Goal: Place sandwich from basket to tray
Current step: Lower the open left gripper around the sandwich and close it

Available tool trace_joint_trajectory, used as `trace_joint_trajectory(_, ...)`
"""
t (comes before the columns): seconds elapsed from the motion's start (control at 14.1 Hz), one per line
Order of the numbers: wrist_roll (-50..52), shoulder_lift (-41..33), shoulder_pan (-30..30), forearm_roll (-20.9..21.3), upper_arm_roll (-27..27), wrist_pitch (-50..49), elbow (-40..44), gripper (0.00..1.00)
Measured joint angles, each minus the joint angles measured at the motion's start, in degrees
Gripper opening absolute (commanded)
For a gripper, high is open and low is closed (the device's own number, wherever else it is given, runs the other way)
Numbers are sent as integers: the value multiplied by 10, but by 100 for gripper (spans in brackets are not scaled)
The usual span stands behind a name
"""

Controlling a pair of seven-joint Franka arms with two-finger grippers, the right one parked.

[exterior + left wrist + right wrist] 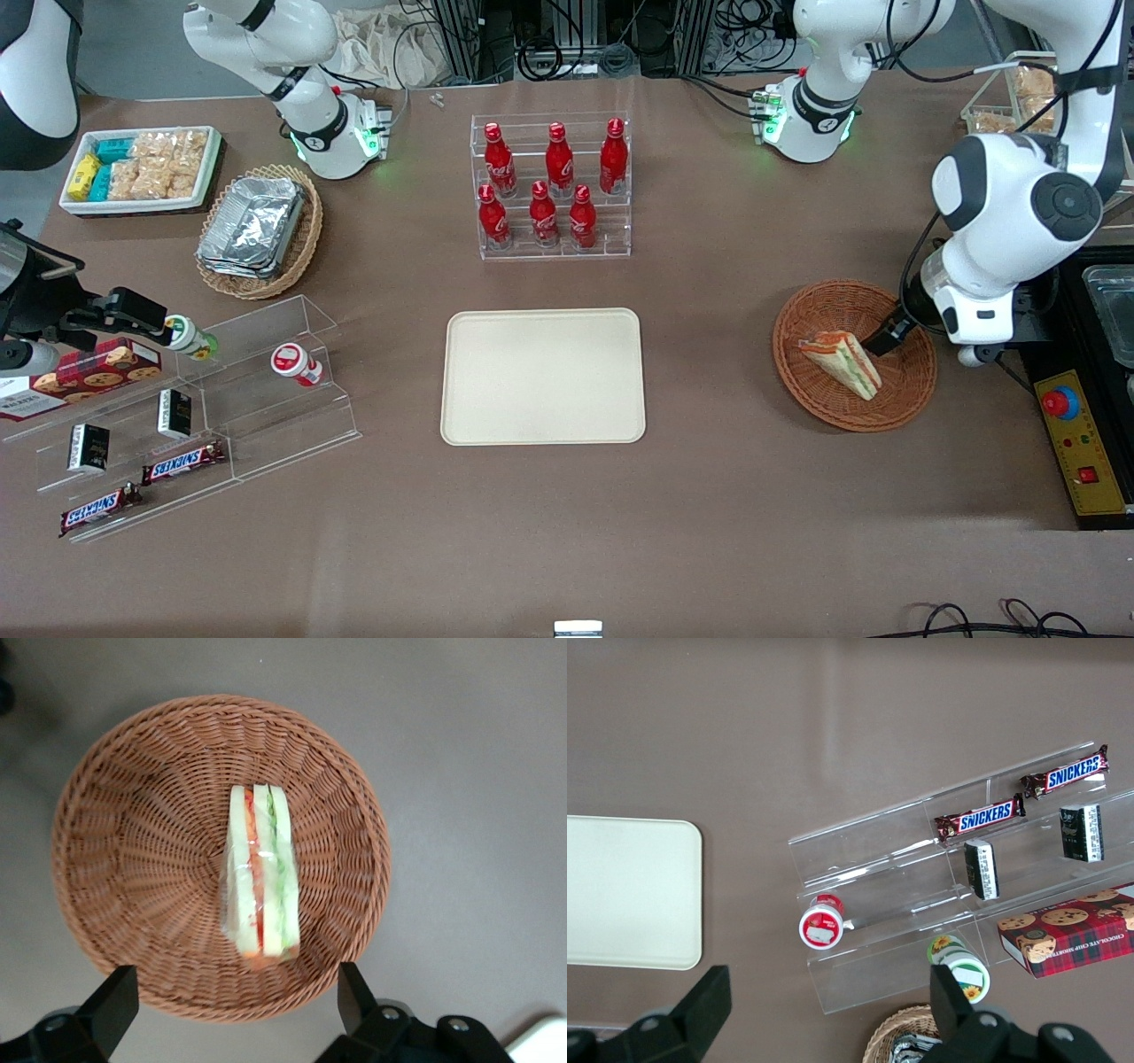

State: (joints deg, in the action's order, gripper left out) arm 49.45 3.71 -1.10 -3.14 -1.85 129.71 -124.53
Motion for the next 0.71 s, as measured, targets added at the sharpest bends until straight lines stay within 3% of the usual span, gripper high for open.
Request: trace_joint_trajectory(0.71,59,85,-11,-2,-2,76,-4,100)
